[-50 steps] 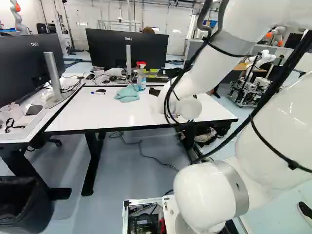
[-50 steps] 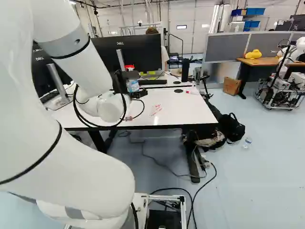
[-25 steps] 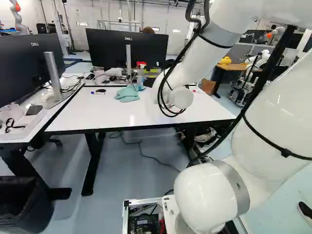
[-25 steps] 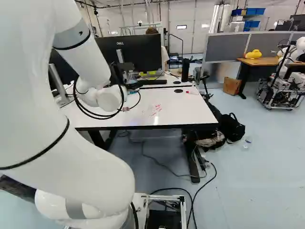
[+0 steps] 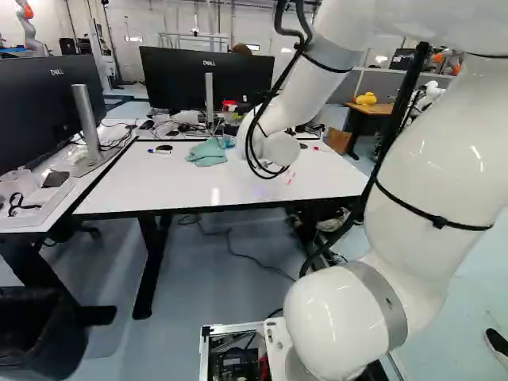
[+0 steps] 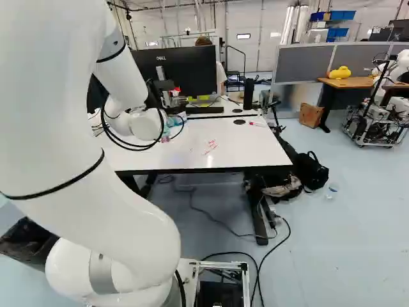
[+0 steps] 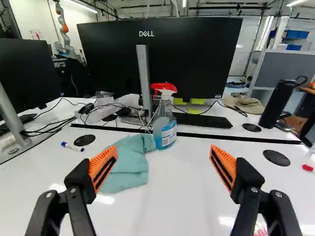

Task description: Clean the table with the green towel

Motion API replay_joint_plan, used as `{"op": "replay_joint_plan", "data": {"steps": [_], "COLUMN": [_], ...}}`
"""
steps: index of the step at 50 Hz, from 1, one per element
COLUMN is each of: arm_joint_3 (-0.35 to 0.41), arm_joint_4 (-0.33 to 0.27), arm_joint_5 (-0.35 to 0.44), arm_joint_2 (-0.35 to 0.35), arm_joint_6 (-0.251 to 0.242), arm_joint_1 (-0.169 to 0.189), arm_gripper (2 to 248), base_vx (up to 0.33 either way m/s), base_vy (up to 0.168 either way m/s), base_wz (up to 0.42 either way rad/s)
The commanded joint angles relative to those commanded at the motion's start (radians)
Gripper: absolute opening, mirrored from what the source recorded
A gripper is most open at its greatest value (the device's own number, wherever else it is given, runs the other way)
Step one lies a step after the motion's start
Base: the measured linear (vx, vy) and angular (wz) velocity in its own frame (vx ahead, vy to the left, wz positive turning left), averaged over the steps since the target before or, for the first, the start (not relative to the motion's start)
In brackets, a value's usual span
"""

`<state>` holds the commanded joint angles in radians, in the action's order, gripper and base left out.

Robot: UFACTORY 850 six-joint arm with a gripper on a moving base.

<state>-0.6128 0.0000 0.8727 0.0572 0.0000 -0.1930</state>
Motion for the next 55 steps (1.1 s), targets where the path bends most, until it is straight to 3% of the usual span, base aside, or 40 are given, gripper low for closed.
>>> {"op": "replay_joint_plan", "data": {"steps": [20, 55], "arm_joint_3": [-0.101, -0.287], "arm_joint_4": [0.008, 0.128], "arm_joint_5": [-0.006, -0.125], "arm_joint_2": [0.095, 0.258], "arm_joint_6": [0.000, 0.000], "arm_joint_1": [-0.039, -0.099], "arm_gripper": [247, 247], "base_vx": [0.000, 0.000], "base_vy": [0.000, 0.000], "base_wz": [0.000, 0.000]}}
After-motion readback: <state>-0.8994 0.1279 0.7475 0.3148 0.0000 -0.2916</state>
